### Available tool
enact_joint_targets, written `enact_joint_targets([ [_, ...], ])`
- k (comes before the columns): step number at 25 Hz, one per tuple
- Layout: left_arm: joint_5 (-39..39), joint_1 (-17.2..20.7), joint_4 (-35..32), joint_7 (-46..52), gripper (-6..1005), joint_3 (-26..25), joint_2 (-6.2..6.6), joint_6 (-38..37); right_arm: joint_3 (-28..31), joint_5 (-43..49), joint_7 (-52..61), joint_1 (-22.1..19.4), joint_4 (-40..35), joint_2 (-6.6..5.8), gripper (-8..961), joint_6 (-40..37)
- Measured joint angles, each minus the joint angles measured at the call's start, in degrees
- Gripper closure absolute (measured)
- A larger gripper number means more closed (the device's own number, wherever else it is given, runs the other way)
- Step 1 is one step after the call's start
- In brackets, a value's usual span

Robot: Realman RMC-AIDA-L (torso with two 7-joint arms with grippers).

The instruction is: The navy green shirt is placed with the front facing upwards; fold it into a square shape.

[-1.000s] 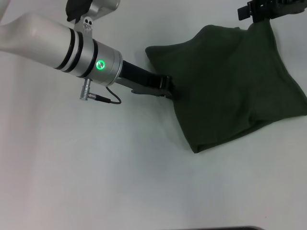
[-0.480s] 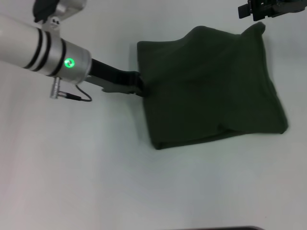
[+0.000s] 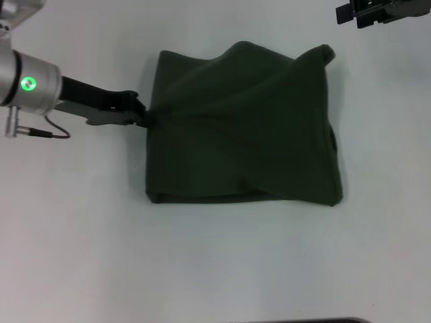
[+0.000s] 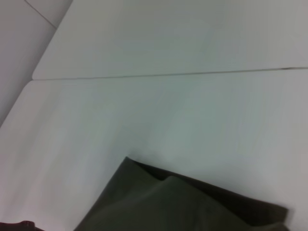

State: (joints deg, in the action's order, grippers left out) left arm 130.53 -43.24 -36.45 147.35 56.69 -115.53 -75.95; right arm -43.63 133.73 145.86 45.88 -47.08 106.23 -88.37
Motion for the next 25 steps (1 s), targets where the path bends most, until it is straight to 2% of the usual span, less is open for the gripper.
enact_joint_targets([
  [3,0.0,1.0,-0.8,0.2,1000,-0.8,0.81,-1.3,0.1,0.0,0.0,0.0,-0.2,0.00,353,0.0],
  [8,0.0,1.3,-1.0,-1.0,1001,-2.5,1.09,-4.9,0.3,-0.1,0.0,0.0,0.0,0.00,353,0.1],
  [10,0.0,1.6,-1.2,-1.9,993,-2.7,1.11,-6.8,0.4,-0.1,0.0,0.0,0.1,-0.03,352,0.1],
  [14,0.0,3.9,-5.2,-2.5,978,-3.3,0.36,-7.3,0.4,-0.1,-0.2,-0.3,0.0,0.00,352,0.5],
  [21,-0.9,5.5,-9.3,-4.7,729,-12.6,0.36,-5.8,0.5,-0.2,-2.7,-0.6,-0.1,0.49,351,0.8],
  [23,-2.8,5.5,-9.7,-8.8,671,-15.6,0.17,-6.4,0.7,-0.9,-6.8,-0.9,-0.5,1.26,351,0.7],
  [25,-4.1,5.1,-9.7,-11.4,614,-16.6,0.05,-6.6,0.9,-2.5,-12.2,-1.9,-1.6,2.64,351,0.3],
])
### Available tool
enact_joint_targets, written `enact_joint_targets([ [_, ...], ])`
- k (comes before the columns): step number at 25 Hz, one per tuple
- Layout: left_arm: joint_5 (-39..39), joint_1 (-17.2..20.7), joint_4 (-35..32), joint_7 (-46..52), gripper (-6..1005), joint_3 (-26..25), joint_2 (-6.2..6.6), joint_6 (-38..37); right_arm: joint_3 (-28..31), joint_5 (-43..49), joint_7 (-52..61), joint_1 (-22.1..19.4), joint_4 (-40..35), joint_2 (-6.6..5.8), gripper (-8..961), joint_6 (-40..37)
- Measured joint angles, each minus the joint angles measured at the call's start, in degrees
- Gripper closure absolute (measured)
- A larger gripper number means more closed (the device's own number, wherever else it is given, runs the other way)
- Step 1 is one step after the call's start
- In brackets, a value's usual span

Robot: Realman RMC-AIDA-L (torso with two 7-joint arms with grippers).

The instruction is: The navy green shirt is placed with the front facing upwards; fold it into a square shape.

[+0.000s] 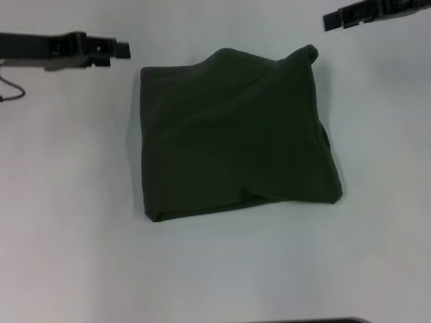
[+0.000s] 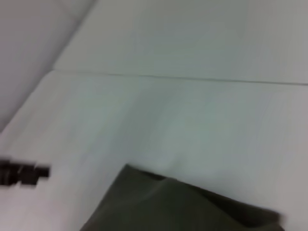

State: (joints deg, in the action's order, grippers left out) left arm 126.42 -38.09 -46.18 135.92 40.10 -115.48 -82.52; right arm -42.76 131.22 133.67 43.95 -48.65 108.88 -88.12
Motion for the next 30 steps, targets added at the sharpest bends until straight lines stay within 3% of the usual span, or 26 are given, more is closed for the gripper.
enact_joint_targets([
  [4,-0.8,-1.8,0.2,-2.7,495,0.0,-0.06,0.5,0.2,-2.9,-10.7,-4.0,-4.1,4.00,350,0.9],
  [6,-0.6,-2.9,0.3,-3.8,434,0.4,-0.31,1.1,0.3,-3.0,-14.6,-5.8,-5.2,5.33,350,2.1],
  [8,-0.5,-3.9,0.4,-4.5,372,0.6,-0.79,2.5,0.4,-3.1,-17.9,-7.5,-6.0,6.22,350,2.7],
  [17,-0.4,-4.3,0.8,-9.9,376,7.1,-2.76,11.5,0.6,-9.6,-33.4,-16.9,-6.8,10.12,352,-3.3],
  [20,-0.3,-3.7,3.8,-13.4,379,9.8,-4.11,18.9,0.5,-11.2,-35.1,-18.3,-4.2,10.58,356,-3.5],
  [23,-0.3,-3.7,5.4,-15.2,380,10.4,-4.71,21.5,1.5,-12.1,-36.6,-18.6,-0.3,10.47,357,-3.6],
  [30,-0.3,-4.0,7.0,-19.7,381,10.9,-6.78,22.6,4.9,-12.2,-39.0,-19.8,1.8,10.16,357,-4.4],
])
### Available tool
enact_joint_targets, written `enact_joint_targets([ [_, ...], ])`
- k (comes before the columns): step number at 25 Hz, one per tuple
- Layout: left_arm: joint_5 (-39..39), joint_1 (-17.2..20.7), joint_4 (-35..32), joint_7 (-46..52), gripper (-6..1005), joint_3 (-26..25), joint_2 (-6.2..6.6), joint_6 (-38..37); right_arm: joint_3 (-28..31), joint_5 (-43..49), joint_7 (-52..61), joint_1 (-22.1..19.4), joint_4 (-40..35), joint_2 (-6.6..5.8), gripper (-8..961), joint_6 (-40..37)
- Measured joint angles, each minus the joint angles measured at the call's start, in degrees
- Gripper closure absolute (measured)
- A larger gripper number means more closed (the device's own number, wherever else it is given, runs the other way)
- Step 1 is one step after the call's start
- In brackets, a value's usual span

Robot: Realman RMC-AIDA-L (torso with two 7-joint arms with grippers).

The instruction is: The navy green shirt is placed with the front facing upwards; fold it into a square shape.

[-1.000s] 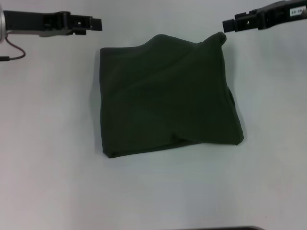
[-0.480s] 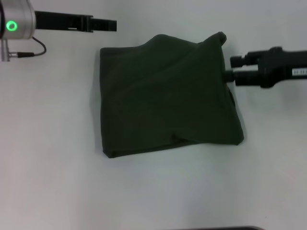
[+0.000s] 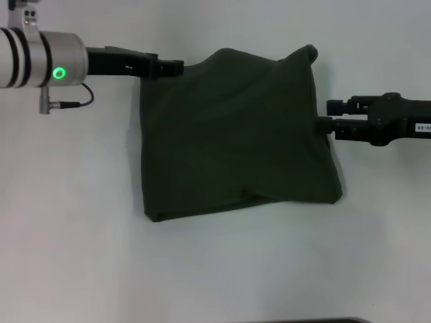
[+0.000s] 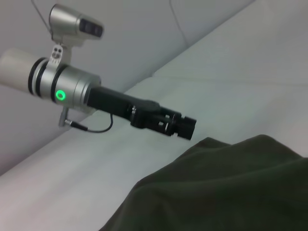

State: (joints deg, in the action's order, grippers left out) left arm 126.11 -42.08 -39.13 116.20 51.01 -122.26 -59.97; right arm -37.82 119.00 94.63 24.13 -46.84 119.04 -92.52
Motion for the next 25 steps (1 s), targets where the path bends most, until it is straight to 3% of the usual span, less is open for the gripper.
enact_joint_targets([
  [6,0.0,-0.3,-0.1,-0.8,382,0.1,-0.93,2.6,1.1,0.2,-0.6,-0.9,0.6,-0.28,357,-0.1],
  [11,0.0,0.0,0.9,-0.9,383,1.4,-0.35,9.1,1.5,0.3,-0.7,-1.3,0.7,-0.28,358,0.2],
  [15,0.0,0.0,1.9,-0.8,383,1.4,0.35,9.5,1.7,0.3,-0.6,-1.4,0.7,-0.34,358,0.4],
  [25,0.0,-1.1,3.7,-0.8,387,4.6,0.12,10.4,2.2,0.5,-0.6,-1.6,1.0,-0.33,358,0.5],
])
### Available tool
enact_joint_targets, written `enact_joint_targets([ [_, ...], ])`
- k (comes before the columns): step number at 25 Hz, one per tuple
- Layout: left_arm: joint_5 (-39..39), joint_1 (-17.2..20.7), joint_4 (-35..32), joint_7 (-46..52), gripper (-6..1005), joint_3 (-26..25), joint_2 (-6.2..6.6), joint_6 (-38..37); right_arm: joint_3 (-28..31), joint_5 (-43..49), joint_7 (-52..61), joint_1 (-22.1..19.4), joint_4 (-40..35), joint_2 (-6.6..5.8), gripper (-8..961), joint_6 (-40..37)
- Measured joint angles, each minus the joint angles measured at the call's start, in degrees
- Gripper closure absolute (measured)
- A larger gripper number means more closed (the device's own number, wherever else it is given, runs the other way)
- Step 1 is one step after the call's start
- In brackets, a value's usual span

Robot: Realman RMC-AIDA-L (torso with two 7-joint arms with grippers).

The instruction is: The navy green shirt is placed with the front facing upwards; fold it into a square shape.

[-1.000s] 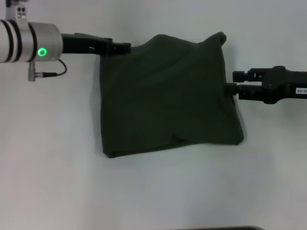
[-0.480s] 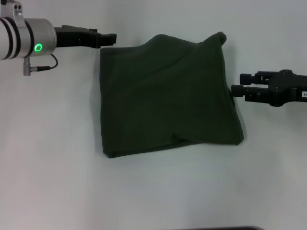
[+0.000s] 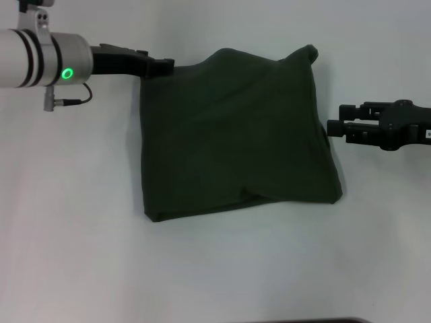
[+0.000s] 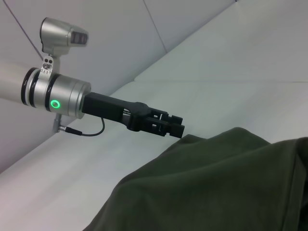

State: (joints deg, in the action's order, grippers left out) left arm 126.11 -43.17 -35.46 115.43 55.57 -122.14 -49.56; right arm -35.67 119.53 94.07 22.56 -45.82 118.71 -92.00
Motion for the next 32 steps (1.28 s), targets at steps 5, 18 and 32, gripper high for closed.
enact_joint_targets([
  [5,0.0,-0.5,-0.3,-0.1,388,2.2,-0.57,0.7,0.0,0.0,-0.2,0.0,0.6,-0.08,357,0.4],
  [18,-0.7,-3.5,-0.9,4.5,390,1.2,0.07,-5.6,0.0,0.0,0.0,-0.1,0.6,-0.16,357,0.7],
  [32,-0.1,-5.1,0.4,10.3,392,3.3,-0.07,-9.1,0.0,0.1,0.3,-0.2,1.0,-0.49,357,1.2],
])
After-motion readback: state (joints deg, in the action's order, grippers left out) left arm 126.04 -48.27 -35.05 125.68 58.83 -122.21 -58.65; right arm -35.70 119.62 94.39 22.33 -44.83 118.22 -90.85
